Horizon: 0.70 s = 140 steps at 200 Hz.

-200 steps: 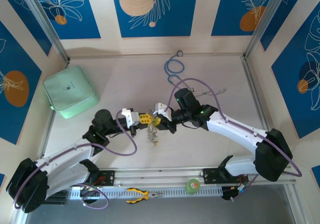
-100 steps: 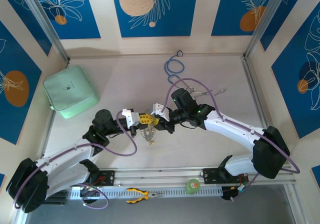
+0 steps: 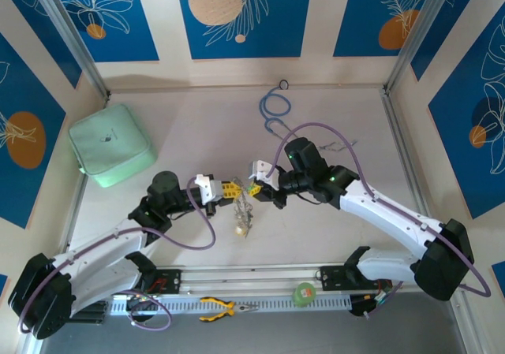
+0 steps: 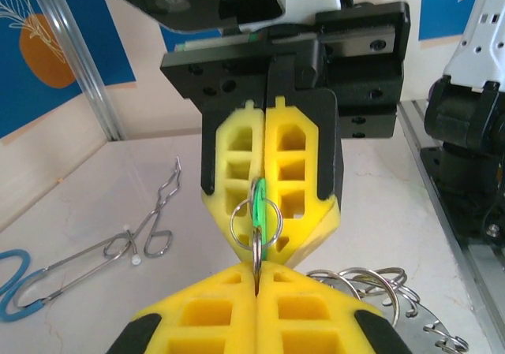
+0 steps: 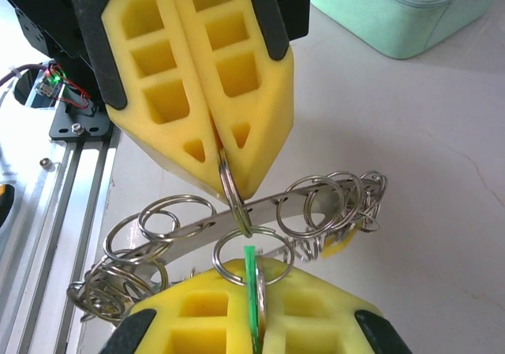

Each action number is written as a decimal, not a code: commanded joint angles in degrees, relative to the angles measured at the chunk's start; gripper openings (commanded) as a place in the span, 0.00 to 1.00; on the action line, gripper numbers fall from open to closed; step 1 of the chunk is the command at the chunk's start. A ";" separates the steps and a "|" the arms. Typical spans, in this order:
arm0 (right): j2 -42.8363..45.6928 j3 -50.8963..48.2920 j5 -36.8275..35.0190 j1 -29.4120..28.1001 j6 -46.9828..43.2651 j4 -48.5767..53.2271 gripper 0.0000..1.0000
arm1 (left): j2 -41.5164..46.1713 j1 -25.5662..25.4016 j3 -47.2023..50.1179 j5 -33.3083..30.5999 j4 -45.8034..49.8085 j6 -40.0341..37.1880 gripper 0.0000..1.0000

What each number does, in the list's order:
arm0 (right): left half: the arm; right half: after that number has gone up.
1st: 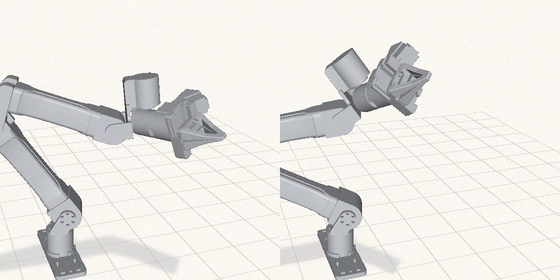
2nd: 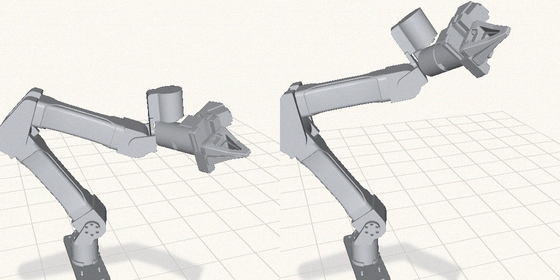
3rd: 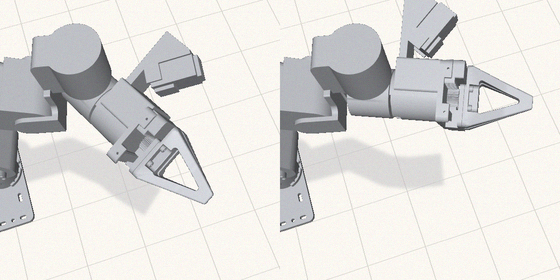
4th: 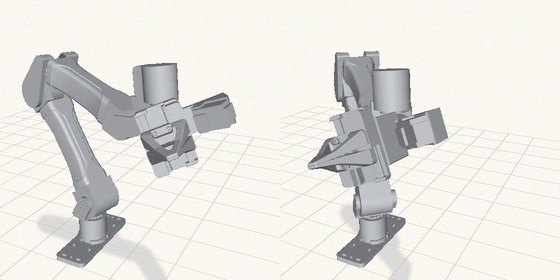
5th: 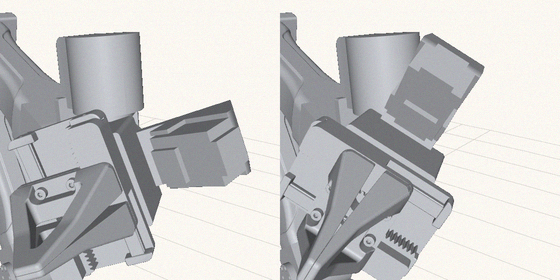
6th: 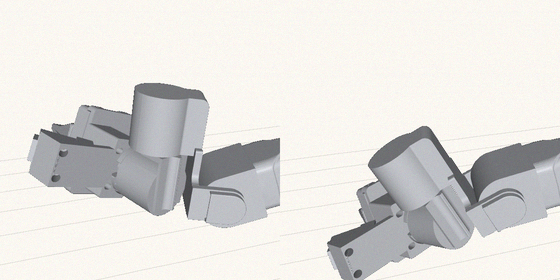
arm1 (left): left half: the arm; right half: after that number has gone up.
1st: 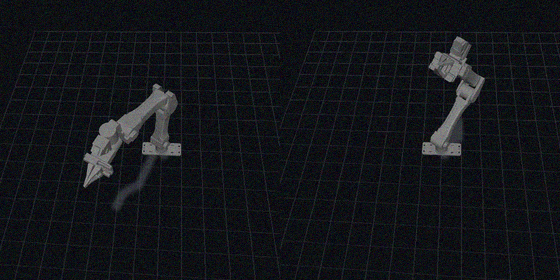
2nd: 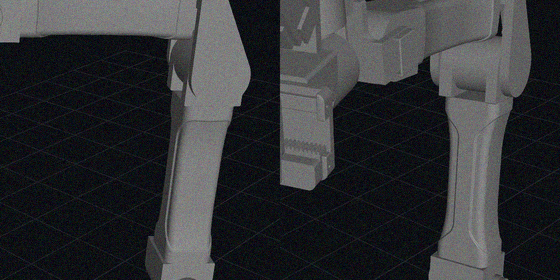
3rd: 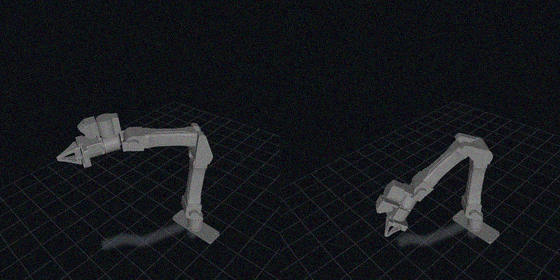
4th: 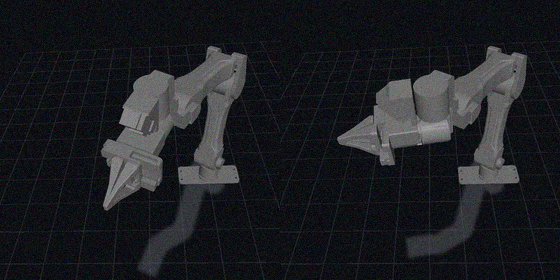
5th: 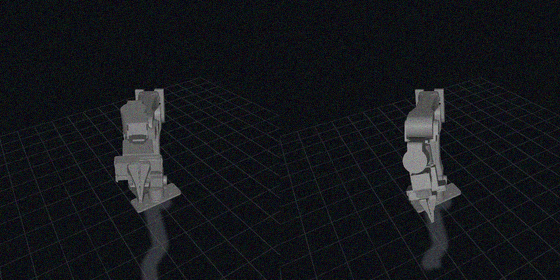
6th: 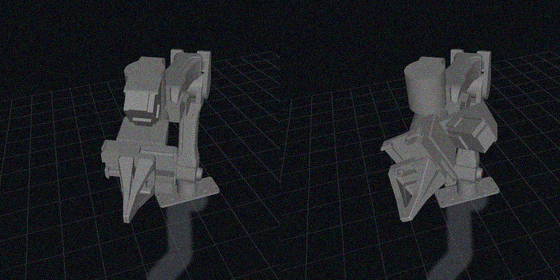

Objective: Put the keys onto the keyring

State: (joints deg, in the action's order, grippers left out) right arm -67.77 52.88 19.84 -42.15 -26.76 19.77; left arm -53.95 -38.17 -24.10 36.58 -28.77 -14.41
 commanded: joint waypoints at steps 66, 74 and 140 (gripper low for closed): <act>-2.85 1.43 -1.79 -0.65 -2.50 1.92 0.00 | -0.23 -0.15 -0.93 1.40 -2.27 0.85 0.00; -3.43 1.60 -1.98 -0.97 -2.77 2.09 0.00 | -0.27 -0.16 -1.03 1.40 -2.14 0.73 0.00; -4.03 3.19 -2.33 -1.96 -3.38 1.71 0.00 | -0.37 -0.15 -0.86 1.15 -1.09 -0.11 0.00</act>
State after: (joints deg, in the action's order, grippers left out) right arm -72.93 54.11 17.28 -43.88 -29.41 21.76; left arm -54.54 -38.17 -24.60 36.62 -27.88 -14.02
